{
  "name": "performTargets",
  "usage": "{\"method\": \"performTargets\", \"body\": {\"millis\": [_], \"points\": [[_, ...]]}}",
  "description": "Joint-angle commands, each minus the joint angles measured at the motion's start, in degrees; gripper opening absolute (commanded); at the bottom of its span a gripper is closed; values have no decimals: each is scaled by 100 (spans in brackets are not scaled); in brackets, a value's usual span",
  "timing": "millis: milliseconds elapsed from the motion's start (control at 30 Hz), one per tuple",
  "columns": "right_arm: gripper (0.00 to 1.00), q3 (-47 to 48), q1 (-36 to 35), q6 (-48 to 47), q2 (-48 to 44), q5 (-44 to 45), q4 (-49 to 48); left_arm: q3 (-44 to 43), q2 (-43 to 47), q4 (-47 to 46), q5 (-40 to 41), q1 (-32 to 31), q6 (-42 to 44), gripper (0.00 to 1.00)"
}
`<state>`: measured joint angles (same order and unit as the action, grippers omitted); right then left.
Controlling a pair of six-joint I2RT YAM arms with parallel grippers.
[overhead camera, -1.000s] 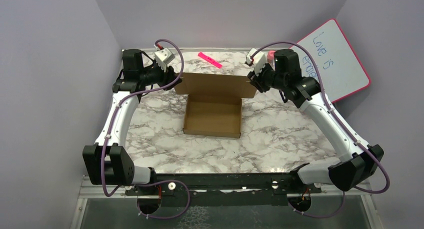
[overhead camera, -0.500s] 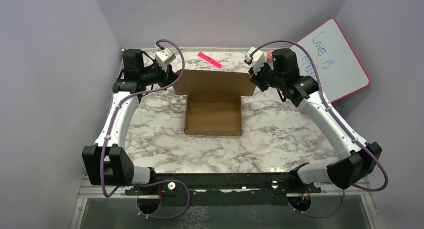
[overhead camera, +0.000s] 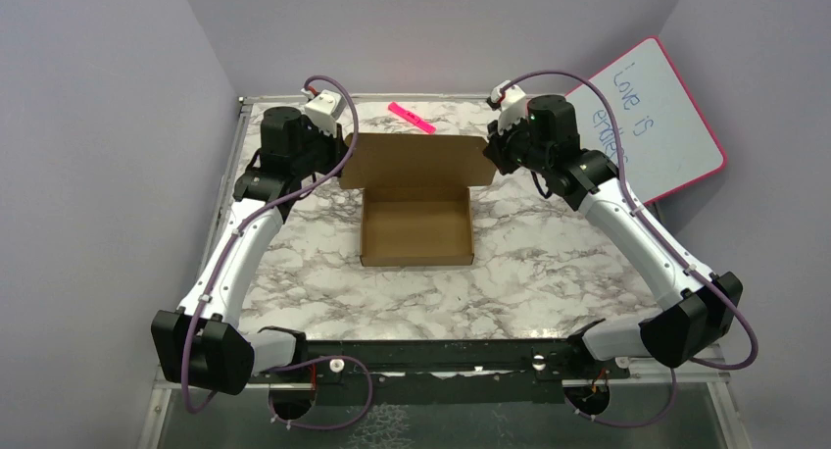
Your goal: Fold the paper box
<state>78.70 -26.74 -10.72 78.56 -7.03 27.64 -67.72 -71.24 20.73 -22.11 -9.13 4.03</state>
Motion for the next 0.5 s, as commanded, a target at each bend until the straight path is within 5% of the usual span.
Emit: {"method": "performTargets", "body": {"millis": [0, 467], "points": [[2, -67, -87, 982, -242, 1041, -392, 170, 128, -170, 1870, -519, -1038, 3], [2, 97, -1147, 2064, 140, 4160, -584, 155, -175, -751, 4064, -1847, -1879, 6]]}}
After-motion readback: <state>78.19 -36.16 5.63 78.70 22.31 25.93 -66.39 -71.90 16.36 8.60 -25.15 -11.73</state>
